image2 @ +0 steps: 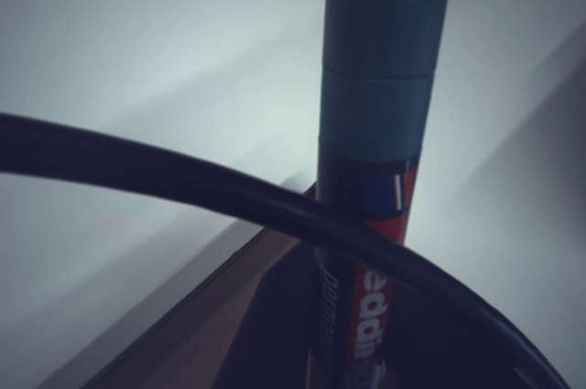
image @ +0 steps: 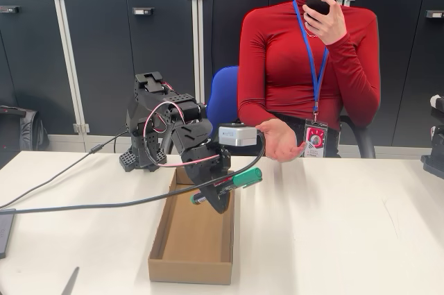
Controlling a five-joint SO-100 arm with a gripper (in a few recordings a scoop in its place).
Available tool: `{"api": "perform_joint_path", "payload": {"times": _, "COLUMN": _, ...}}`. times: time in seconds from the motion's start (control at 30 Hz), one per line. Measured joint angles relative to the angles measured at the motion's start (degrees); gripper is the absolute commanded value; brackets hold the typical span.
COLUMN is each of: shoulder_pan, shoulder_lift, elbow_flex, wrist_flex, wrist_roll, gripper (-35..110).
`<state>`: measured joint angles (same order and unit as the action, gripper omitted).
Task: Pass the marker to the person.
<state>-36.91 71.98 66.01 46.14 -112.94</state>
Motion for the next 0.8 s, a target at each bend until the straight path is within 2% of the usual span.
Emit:
{"api": "perform_joint_path", "payload": {"times": 0.3, "shoulder_pan": -5.36, "shoulder_lift": 9.14, "elbow_flex": 6.68, "wrist_flex": -4.75, "wrist_roll": 4.66, "gripper": -5}}
{"api": "perform_joint_path", "payload": {"times": 0.8, "shoulder_pan": -19.25, "shoulder_lift": 13.45, "elbow_flex": 2.29, "wrist_flex": -14.77, "wrist_roll": 19.25, "gripper": -5}}
